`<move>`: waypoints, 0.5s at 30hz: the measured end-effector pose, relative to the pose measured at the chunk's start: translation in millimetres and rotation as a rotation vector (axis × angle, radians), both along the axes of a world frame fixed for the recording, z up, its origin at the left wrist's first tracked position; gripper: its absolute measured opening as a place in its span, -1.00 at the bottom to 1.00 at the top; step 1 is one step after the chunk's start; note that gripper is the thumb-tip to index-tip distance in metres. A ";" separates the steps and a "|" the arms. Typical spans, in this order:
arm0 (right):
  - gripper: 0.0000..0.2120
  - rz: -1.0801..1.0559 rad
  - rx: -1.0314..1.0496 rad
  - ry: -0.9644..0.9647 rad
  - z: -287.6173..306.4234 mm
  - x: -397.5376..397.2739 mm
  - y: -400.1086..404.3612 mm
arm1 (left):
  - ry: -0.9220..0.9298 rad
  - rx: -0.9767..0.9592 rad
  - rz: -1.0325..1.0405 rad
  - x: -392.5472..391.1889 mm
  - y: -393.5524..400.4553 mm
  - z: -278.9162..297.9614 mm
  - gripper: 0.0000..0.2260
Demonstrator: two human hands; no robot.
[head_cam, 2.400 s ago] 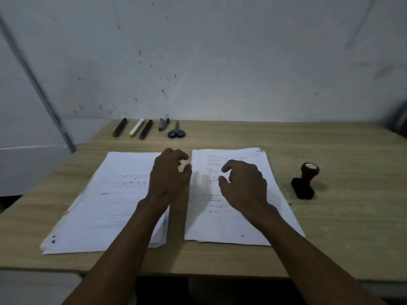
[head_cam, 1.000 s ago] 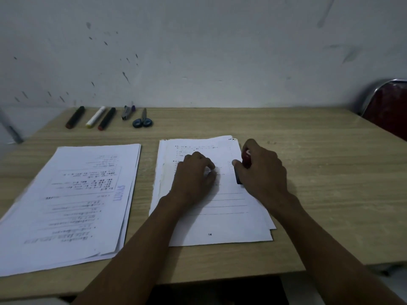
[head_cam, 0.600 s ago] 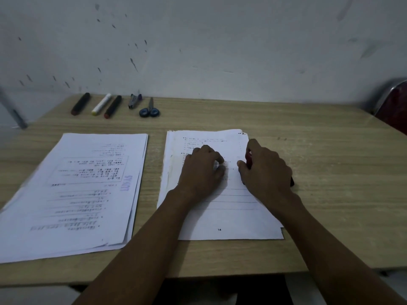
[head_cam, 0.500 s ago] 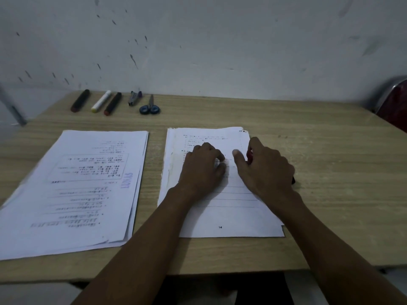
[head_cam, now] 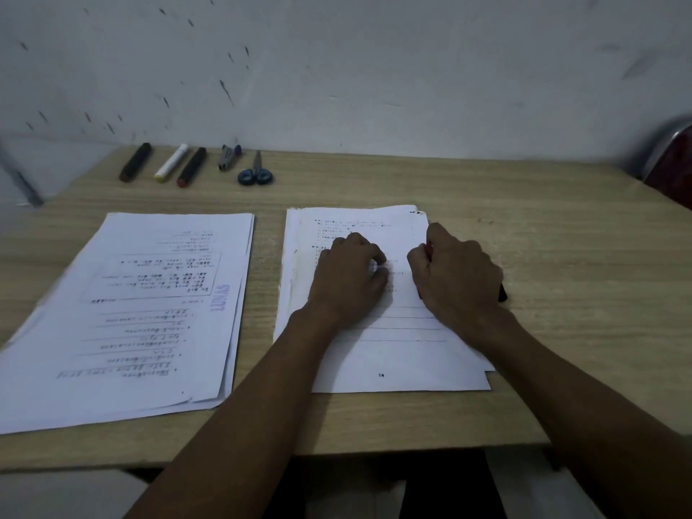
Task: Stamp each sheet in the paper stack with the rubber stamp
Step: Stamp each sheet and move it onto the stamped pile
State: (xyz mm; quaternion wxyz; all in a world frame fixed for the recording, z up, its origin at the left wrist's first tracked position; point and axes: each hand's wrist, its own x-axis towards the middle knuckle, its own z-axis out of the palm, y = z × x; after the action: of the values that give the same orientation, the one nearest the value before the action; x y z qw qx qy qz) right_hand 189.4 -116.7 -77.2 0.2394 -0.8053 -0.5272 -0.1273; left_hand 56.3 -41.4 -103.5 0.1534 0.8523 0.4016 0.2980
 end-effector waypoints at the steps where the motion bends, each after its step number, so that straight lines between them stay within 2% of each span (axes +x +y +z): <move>1: -0.86 -0.001 -0.016 0.002 1.4 -0.3 -0.8 | 0.001 0.000 0.003 0.0 0.0 0.2 -0.83; 9: -0.84 0.023 -0.008 0.029 2.8 0.2 -1.7 | 0.006 -0.005 0.000 -0.8 -0.3 1.3 -0.84; 15: -0.85 0.086 -0.003 0.129 6.0 4.7 -7.1 | -0.004 -0.016 -0.007 -2.1 -0.5 -0.1 -0.85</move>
State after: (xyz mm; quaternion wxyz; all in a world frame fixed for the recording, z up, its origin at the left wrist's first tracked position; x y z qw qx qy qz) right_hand 194.1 -123.8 -71.2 0.2771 -0.7888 -0.5449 -0.0638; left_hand 54.1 -41.9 -103.6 0.1622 0.8518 0.4007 0.2958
